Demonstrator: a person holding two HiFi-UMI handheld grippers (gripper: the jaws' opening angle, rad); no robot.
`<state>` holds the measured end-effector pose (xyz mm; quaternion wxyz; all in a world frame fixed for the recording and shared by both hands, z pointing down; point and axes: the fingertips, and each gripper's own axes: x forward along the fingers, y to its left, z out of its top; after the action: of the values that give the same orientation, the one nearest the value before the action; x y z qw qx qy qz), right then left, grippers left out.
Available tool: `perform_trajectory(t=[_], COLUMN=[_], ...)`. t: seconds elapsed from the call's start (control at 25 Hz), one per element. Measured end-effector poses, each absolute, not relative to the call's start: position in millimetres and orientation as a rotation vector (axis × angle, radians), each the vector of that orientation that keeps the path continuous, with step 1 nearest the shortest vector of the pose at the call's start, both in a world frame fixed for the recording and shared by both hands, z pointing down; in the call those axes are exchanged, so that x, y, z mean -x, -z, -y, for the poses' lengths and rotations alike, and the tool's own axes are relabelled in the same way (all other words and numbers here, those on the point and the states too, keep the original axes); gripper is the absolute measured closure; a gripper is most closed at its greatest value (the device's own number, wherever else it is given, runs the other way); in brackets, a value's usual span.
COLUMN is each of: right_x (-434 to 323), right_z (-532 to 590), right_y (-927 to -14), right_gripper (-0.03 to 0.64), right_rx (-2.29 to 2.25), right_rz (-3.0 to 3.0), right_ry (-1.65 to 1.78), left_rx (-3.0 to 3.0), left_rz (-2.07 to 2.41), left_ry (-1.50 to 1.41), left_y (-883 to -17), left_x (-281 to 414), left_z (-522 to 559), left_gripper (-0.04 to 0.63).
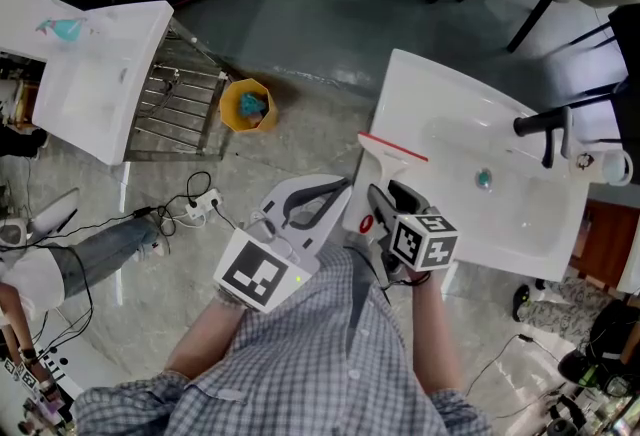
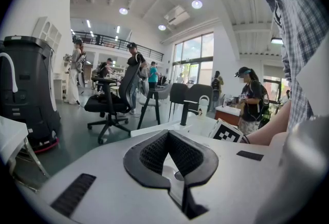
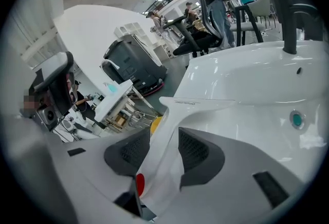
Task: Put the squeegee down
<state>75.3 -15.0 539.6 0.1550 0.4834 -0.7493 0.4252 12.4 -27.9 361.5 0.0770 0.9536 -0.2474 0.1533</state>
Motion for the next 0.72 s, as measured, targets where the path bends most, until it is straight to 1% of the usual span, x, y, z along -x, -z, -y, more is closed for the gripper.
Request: perform_trajectory(t=[0.48,0.6,0.72], right_x=[-97,-102,-108], right_z=[9,9,8], right_y=[-521,-508,-492], right_gripper=[0.466,0.468,0.488], right_rx=[-1.505,-1.542,-1.596], right_rz=[2.154,2.174,2.194], right_ry=[-1.193,-1.134,-1.010], left_rx=[-2.868,-2.871,-2.887], left_rz=[0.713,0.698,0.686], left_ry=[-0.459,-0.459,-0.459], left_y=[-363,-364,-362], left_x=[-17,-20,-22], left_z=[26,27,26], left_gripper=[0.591,0.591,0.591])
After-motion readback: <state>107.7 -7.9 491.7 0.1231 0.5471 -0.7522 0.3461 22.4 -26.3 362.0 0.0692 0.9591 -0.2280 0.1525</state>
